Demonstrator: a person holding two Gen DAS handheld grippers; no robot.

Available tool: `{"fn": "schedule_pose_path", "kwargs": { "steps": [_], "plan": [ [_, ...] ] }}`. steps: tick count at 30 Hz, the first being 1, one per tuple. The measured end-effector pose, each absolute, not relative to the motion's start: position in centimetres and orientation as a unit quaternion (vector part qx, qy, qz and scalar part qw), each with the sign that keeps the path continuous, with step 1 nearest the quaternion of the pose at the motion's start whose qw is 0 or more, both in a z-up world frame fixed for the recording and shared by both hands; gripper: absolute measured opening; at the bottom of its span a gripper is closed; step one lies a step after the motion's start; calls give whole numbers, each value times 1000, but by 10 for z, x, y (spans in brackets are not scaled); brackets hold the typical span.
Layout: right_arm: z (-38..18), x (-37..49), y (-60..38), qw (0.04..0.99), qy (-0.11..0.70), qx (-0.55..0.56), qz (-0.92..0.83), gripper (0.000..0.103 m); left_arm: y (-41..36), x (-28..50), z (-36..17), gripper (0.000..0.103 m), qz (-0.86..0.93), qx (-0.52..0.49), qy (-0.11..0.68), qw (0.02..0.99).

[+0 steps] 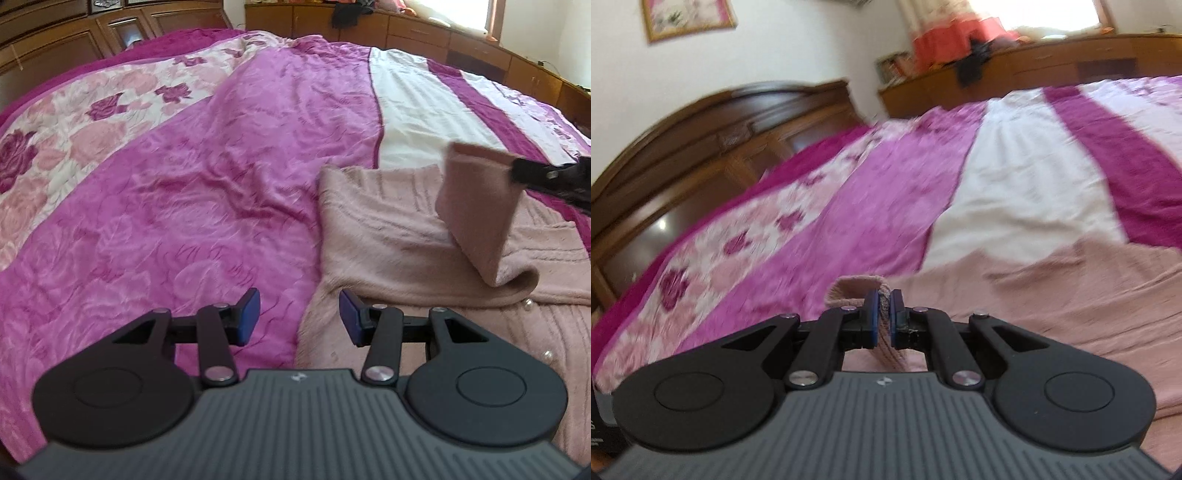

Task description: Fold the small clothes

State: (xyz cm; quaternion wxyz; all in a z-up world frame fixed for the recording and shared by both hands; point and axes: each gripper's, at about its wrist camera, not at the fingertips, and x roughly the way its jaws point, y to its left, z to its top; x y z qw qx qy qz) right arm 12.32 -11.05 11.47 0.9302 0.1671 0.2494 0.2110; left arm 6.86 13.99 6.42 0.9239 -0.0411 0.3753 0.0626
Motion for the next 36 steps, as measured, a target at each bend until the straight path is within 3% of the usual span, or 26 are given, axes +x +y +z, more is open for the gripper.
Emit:
{"fn": "schedule_pose_path", "kwargs": {
  "steps": [7,13,25,28,30,36],
  "plan": [
    [122,117,-193,945,221,204,128,6,120,91,67,49,47,-25,363,930],
    [96,106,-262,948,228,216,52,6,108,111,54,49,45,-8,373,927],
    [10,95,-327,917,334,216,-21,9,104,125,31,49,64,1,395,917],
    [13,84,-331,919,324,225,-29,32,103,125,31,49,63,5,395,917],
    [17,76,-332,924,312,220,-31,55,101,123,32,49,62,9,394,917],
    [38,72,-317,935,292,202,-5,60,103,113,37,49,64,-1,388,919]
  ]
}}
